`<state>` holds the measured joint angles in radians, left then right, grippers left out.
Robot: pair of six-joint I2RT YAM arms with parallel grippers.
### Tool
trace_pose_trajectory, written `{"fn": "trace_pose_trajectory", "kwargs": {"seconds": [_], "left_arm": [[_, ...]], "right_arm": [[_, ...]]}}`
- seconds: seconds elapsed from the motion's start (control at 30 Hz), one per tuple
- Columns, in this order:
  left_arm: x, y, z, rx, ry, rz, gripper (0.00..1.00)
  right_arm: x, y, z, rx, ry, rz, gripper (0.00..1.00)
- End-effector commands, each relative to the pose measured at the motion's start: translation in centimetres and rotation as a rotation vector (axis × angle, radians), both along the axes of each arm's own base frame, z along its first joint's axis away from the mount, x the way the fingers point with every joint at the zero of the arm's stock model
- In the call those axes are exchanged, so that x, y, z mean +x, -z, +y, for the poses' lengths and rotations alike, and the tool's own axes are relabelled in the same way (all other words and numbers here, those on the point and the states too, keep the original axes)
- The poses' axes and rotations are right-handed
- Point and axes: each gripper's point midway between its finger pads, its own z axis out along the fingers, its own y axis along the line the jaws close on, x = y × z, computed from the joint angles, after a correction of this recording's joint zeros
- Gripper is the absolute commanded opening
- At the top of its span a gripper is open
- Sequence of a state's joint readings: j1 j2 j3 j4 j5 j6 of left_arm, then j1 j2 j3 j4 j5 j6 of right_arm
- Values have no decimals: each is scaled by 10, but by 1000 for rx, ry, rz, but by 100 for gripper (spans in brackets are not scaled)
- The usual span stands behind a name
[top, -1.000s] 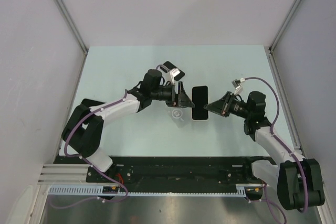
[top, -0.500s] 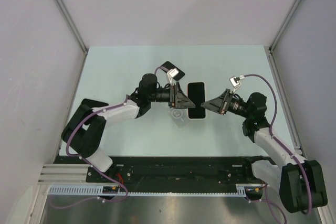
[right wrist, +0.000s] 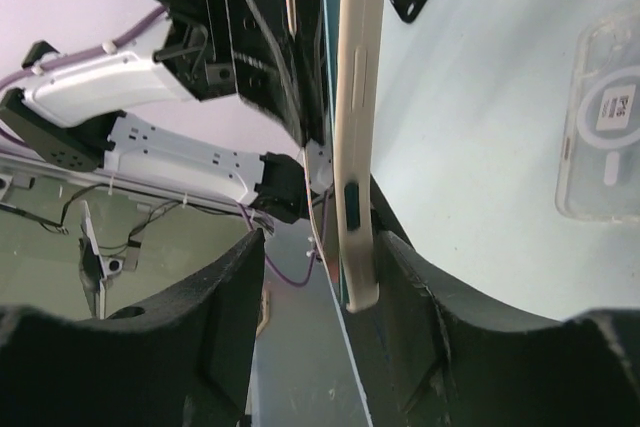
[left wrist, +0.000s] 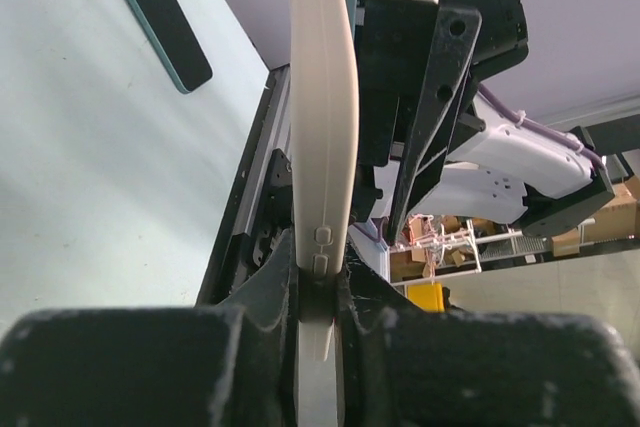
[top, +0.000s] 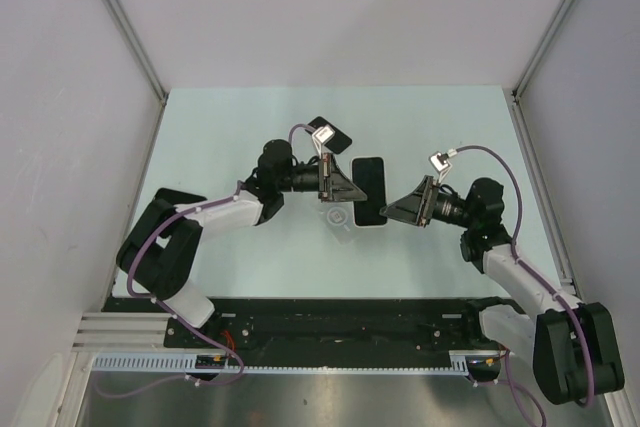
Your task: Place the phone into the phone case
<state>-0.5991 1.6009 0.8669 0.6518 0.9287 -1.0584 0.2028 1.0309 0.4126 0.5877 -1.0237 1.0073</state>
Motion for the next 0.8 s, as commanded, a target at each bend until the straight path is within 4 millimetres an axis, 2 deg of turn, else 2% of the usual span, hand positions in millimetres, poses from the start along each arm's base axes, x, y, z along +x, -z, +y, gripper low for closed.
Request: {"fn": "trace_pose_trajectory", "kwargs": {"seconds": [0.0, 0.17, 0.43, 0.53, 0.57, 0.6, 0.67, 0.7, 0.77], "left_arm": [[6, -25, 2, -55, 0, -66, 0], [9, -29, 1, -52, -8, -72, 0], [10, -26, 1, -44, -15, -64, 0], [14, -22, 2, -3, -40, -70, 0], [18, -17, 2, 26, -53, -112, 0], [18, -6, 6, 87, -65, -84, 0], [32, -1, 9, 151, -129, -176, 0], [33, 8, 14, 202, -143, -163, 0], [39, 10, 17, 246, -162, -220, 0]], "right_arm": [[-18, 5, 0, -24, -47, -41, 53], [-23, 10, -1, -24, -48, -33, 53], [-17, 4, 4, 4, -42, -49, 49], [-18, 3, 8, 13, -54, -42, 36], [-17, 3, 8, 15, -45, -34, 32], [-17, 3, 8, 15, -38, -17, 26], [-10, 5, 6, 14, 10, 23, 17], [-7, 8, 4, 18, 33, 82, 9], [-3, 8, 3, 28, 64, 118, 3]]}}
